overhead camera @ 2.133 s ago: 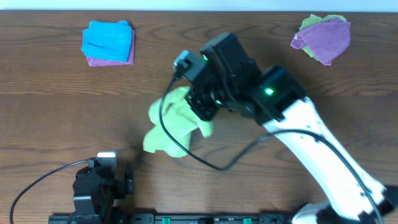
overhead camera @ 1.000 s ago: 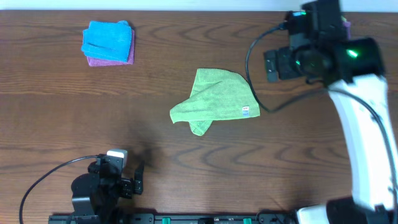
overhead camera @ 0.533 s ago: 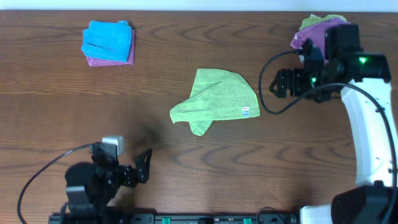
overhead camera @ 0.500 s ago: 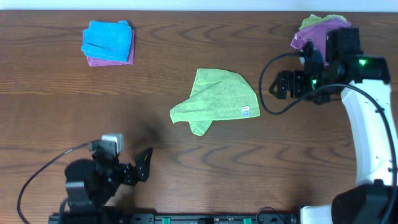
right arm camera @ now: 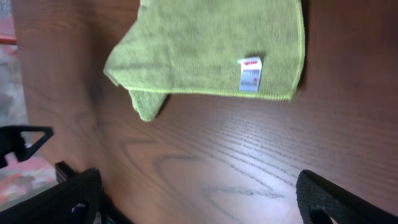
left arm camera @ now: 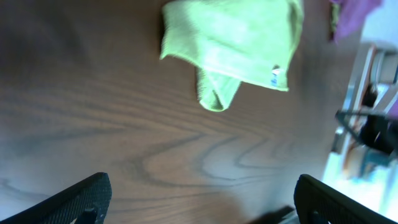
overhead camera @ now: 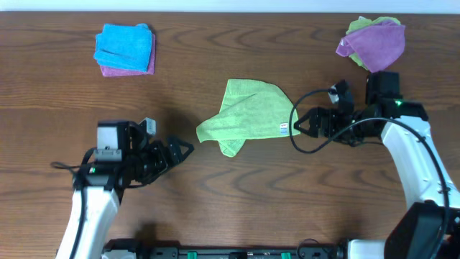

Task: Fold the cloth
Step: 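Move both grippers to opposite edges of the green cloth, then grasp the green cloth's left and right edges with both grippers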

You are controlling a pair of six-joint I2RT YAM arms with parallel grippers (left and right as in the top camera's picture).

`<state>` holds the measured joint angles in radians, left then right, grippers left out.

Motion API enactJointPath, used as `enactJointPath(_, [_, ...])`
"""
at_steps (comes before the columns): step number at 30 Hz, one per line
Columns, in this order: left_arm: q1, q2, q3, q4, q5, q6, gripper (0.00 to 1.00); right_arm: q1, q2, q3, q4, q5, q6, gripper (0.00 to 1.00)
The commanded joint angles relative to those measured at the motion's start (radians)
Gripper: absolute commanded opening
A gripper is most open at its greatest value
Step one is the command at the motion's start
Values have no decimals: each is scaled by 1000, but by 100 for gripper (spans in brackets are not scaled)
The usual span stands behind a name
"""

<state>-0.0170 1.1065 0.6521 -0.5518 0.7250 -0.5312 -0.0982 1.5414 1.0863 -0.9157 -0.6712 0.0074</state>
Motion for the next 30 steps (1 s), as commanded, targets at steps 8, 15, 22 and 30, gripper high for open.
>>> enactJointPath(8, [-12, 293, 11, 322, 85, -166, 95, -14, -16, -41, 27, -44, 3, 99])
enactJointPath(15, [-72, 457, 11, 547, 85, -237, 95, -14, -16, -41, 26, -45, 3, 99])
enactJointPath(22, [-122, 562, 11, 684, 78, -272, 95, -14, -16, -41, 26, -69, 3, 99])
enactJointPath(30, [-156, 639, 11, 774, 48, -304, 96, -14, -16, -41, 22, -89, 3, 99])
